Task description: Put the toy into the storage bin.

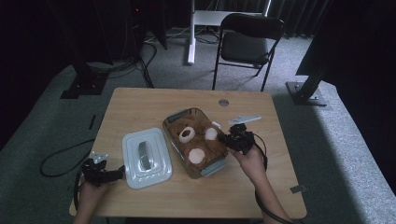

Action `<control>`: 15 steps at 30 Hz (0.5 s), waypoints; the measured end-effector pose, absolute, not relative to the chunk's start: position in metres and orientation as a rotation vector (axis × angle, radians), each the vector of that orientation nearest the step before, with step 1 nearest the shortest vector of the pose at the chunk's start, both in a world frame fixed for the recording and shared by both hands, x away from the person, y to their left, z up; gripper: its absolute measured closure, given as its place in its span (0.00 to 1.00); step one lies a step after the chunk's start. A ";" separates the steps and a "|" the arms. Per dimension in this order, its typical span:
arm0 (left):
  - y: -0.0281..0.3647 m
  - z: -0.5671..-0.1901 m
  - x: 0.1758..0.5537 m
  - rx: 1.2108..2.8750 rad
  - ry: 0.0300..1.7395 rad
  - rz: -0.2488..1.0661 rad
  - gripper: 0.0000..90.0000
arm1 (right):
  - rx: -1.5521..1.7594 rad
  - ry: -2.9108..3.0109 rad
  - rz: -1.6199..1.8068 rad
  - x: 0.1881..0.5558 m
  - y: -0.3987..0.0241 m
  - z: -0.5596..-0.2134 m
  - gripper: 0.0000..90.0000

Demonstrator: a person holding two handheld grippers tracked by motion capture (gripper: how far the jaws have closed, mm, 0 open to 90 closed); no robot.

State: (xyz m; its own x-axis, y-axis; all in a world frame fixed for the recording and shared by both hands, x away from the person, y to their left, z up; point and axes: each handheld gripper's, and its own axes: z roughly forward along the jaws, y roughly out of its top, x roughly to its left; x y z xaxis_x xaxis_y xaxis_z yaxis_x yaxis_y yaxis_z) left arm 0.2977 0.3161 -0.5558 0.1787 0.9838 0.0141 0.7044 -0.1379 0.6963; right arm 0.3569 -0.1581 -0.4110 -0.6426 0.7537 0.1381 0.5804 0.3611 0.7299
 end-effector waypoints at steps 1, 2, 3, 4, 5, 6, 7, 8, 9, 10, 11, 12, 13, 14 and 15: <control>0.316 -0.556 0.298 1.908 1.584 0.658 0.01 | 1.193 2.425 1.135 0.360 -0.155 -0.414 1.00; 0.316 -0.556 0.298 1.906 1.584 0.658 0.01 | 1.189 2.437 1.113 0.362 -0.151 -0.418 1.00; 0.316 -0.556 0.298 1.907 1.584 0.658 0.01 | 1.193 2.449 1.085 0.365 -0.147 -0.420 1.00; 0.316 -0.556 0.298 1.908 1.583 0.658 0.01 | 1.191 2.468 1.060 0.368 -0.143 -0.423 1.00; 0.316 -0.556 0.298 1.908 1.583 0.658 0.01 | 1.189 2.484 1.047 0.371 -0.141 -0.426 1.00; 0.316 -0.556 0.298 1.908 1.583 0.658 0.01 | 1.198 2.497 1.041 0.375 -0.141 -0.427 1.00; 0.316 -0.556 0.298 1.908 1.583 0.658 0.01 | 1.209 2.519 1.041 0.379 -0.141 -0.428 1.00; 0.316 -0.556 0.298 1.908 1.583 0.658 0.01 | 1.212 2.542 1.040 0.383 -0.142 -0.428 1.00; 0.316 -0.556 0.298 1.909 1.583 0.658 0.01 | 1.225 2.557 1.032 0.387 -0.142 -0.428 1.00; 0.316 -0.556 0.298 1.909 1.583 0.657 0.01 | 1.224 2.581 1.021 0.390 -0.142 -0.430 1.00; 0.316 -0.556 0.298 1.909 1.583 0.658 0.01 | 1.219 2.599 0.990 0.392 -0.140 -0.431 1.00; 0.316 -0.556 0.298 1.909 1.583 0.658 0.01 | 1.207 2.615 0.944 0.393 -0.137 -0.433 1.00; 0.316 -0.556 0.298 1.909 1.583 0.658 0.01 | 1.196 2.627 0.901 0.395 -0.134 -0.435 1.00; 0.316 -0.556 0.298 1.909 1.583 0.658 0.01 | 1.177 2.634 0.855 0.396 -0.131 -0.437 1.00; 0.316 -0.556 0.298 1.909 1.583 0.658 0.01 | 1.168 2.629 0.814 0.397 -0.127 -0.439 1.00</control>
